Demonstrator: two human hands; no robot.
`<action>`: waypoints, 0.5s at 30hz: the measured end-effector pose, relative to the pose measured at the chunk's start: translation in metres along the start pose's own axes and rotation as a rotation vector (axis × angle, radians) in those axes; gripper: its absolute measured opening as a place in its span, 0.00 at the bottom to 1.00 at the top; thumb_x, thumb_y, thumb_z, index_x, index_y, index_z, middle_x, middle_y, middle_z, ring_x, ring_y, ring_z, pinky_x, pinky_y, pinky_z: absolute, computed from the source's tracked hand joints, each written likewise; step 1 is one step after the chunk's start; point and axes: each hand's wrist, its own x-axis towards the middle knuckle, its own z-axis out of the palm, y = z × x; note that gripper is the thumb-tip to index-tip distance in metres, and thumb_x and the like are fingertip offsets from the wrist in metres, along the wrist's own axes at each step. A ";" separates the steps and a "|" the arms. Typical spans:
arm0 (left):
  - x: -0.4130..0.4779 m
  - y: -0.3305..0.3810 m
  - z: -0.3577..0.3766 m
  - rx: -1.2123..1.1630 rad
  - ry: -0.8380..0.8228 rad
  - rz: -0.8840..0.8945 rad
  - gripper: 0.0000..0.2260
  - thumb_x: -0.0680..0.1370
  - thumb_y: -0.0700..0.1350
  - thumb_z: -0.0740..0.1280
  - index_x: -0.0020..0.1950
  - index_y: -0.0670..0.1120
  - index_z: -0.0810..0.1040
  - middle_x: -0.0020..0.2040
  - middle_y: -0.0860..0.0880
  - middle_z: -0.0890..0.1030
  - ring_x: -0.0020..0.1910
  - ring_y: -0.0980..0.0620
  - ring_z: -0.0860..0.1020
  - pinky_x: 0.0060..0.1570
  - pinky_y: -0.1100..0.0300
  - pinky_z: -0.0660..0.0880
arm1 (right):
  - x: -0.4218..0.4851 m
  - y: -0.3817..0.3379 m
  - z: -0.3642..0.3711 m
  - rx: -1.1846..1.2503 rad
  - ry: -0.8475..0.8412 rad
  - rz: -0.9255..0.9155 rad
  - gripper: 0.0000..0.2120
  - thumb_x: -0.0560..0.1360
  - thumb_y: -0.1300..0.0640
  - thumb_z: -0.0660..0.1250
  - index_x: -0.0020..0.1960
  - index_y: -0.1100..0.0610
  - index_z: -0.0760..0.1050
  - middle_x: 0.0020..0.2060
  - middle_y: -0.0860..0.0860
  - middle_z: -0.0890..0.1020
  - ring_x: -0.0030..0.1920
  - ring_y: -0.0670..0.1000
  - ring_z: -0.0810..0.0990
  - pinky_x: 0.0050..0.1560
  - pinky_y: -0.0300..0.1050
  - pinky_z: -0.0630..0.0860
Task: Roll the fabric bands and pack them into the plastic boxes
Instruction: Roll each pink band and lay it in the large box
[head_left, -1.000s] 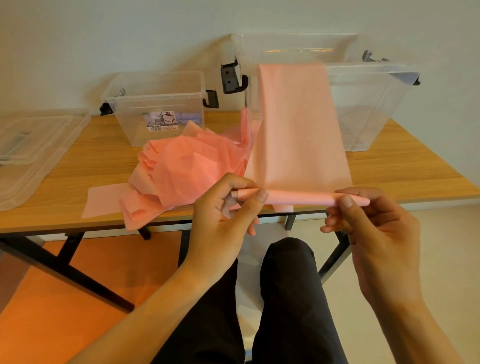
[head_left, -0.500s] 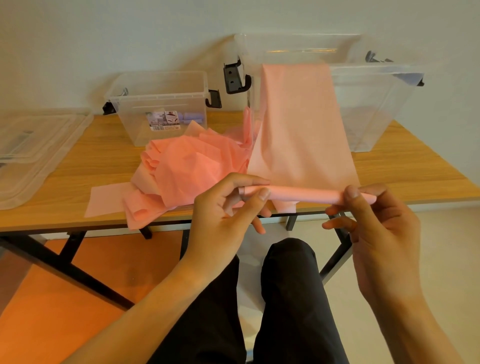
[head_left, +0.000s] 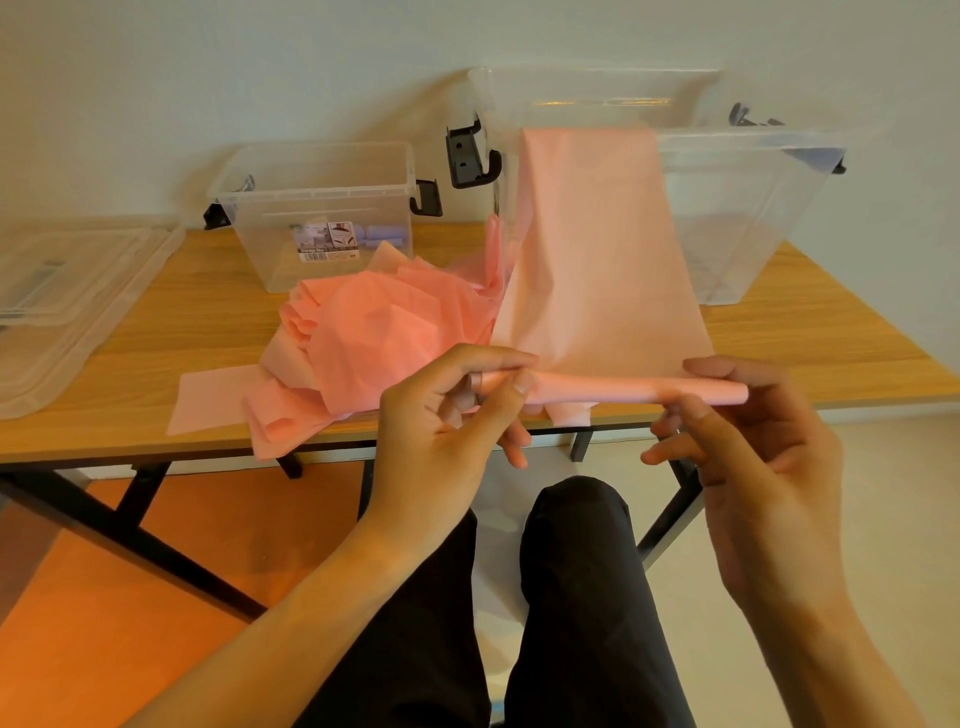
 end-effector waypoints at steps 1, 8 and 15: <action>0.000 0.001 0.000 -0.005 -0.002 -0.003 0.07 0.77 0.41 0.69 0.54 0.42 0.82 0.35 0.50 0.82 0.29 0.49 0.81 0.34 0.58 0.80 | 0.000 0.001 -0.001 0.001 0.002 0.007 0.12 0.73 0.57 0.70 0.56 0.59 0.79 0.39 0.54 0.82 0.37 0.53 0.82 0.38 0.45 0.81; 0.000 0.002 0.000 -0.021 -0.046 -0.001 0.10 0.75 0.40 0.71 0.56 0.42 0.82 0.44 0.48 0.84 0.34 0.49 0.82 0.34 0.56 0.81 | 0.001 0.003 -0.001 -0.058 0.069 0.012 0.12 0.74 0.51 0.69 0.50 0.59 0.79 0.35 0.52 0.81 0.34 0.52 0.81 0.39 0.45 0.81; 0.002 0.000 0.000 -0.025 -0.059 0.003 0.06 0.79 0.41 0.69 0.54 0.40 0.80 0.43 0.52 0.83 0.40 0.49 0.83 0.31 0.59 0.79 | 0.002 0.002 0.000 -0.028 0.055 0.052 0.09 0.72 0.48 0.70 0.45 0.54 0.79 0.39 0.56 0.81 0.42 0.55 0.81 0.37 0.44 0.80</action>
